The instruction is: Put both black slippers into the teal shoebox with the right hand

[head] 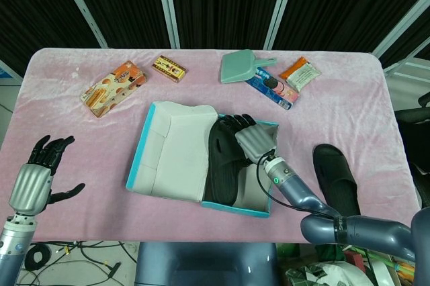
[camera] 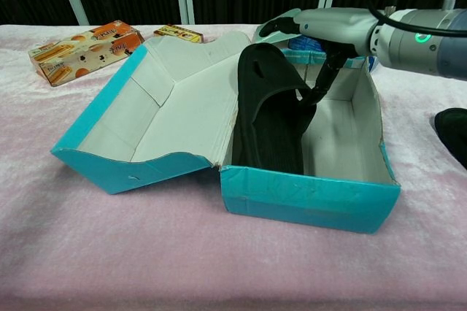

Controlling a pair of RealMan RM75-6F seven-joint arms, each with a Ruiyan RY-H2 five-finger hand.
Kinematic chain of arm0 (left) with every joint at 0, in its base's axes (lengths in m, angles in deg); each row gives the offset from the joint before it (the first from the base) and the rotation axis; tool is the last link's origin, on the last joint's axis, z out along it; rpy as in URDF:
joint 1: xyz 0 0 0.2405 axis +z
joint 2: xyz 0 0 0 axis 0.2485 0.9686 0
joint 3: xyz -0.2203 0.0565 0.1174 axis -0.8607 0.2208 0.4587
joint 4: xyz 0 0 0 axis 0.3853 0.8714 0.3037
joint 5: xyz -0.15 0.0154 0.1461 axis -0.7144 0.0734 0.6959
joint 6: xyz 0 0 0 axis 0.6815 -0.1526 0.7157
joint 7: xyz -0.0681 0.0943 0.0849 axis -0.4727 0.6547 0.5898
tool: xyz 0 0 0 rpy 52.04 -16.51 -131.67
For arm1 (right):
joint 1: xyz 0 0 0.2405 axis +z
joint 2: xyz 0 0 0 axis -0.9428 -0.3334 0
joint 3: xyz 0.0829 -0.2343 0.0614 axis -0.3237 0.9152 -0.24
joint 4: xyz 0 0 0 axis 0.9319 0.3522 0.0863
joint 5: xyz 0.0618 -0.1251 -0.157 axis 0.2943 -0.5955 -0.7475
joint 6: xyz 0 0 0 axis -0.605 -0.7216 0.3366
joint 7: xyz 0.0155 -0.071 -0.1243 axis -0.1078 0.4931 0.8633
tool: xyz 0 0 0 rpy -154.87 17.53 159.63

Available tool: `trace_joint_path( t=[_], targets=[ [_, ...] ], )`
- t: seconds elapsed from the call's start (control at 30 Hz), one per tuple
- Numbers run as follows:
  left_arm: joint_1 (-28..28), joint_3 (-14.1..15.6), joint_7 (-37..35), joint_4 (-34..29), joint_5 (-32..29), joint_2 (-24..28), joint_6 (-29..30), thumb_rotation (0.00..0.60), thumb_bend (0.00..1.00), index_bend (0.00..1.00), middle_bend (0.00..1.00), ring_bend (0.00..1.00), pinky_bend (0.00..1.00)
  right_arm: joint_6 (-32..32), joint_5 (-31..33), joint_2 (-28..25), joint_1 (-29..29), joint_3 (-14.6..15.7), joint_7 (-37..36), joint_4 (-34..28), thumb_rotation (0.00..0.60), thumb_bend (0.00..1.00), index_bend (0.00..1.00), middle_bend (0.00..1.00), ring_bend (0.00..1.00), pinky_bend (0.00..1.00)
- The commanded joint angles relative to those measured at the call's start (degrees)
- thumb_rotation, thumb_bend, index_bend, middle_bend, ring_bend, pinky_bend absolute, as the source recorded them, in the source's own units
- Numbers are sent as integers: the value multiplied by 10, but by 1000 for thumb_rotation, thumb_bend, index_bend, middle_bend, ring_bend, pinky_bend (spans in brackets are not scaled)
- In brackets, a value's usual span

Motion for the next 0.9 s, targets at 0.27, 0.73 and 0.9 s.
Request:
trace_joint_path(
  t=[0.27, 0.73, 0.9],
  targets=[
    [-4, -1, 3, -4, 1, 1, -5, 600, 9, 22, 159, 124, 72, -13, -97, -53, -24, 0, -67, -82, 600, 604, 299, 239, 98, 61],
    [-4, 0, 2, -5, -1, 1, -8, 600, 9, 20, 159, 124, 72, -8, -87, -22, -6, 11, -24, -60, 600, 617, 316, 244, 95, 61],
    [-7, 0, -3, 2, -3, -4, -14, 600, 9, 20, 159, 124, 72, -9, -78, -23, -6, 23, -3, -51, 600, 616, 317, 245, 95, 61]
  ],
)
